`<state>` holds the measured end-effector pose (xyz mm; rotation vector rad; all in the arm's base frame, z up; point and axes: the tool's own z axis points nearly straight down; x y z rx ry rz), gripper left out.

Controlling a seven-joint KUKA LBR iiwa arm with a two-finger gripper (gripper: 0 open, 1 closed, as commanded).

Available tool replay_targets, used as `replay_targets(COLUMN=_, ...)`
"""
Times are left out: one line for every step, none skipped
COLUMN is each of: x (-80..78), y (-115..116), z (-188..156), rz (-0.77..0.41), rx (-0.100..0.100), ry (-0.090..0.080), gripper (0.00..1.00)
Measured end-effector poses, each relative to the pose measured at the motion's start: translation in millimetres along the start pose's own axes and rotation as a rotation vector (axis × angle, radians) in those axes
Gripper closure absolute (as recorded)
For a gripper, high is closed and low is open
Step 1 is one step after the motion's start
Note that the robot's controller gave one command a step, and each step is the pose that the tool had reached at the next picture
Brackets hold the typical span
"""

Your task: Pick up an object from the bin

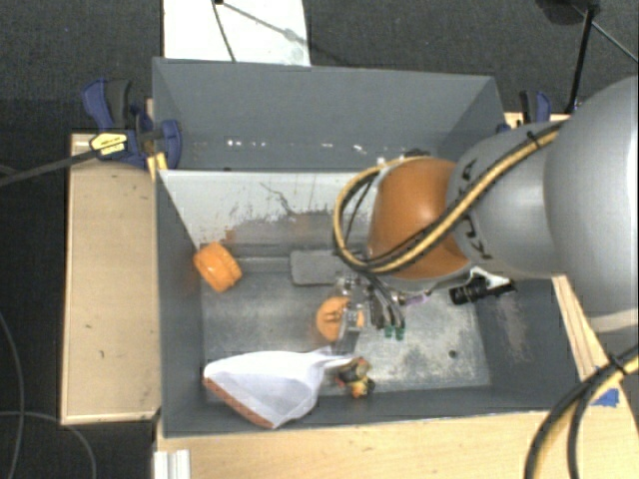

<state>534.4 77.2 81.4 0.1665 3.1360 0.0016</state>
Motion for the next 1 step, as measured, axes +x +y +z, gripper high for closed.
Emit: replay_targets(x=1.7, y=-9.2, z=-147.5, rz=-0.039, rx=0.0, ry=-0.003, gripper=1.0)
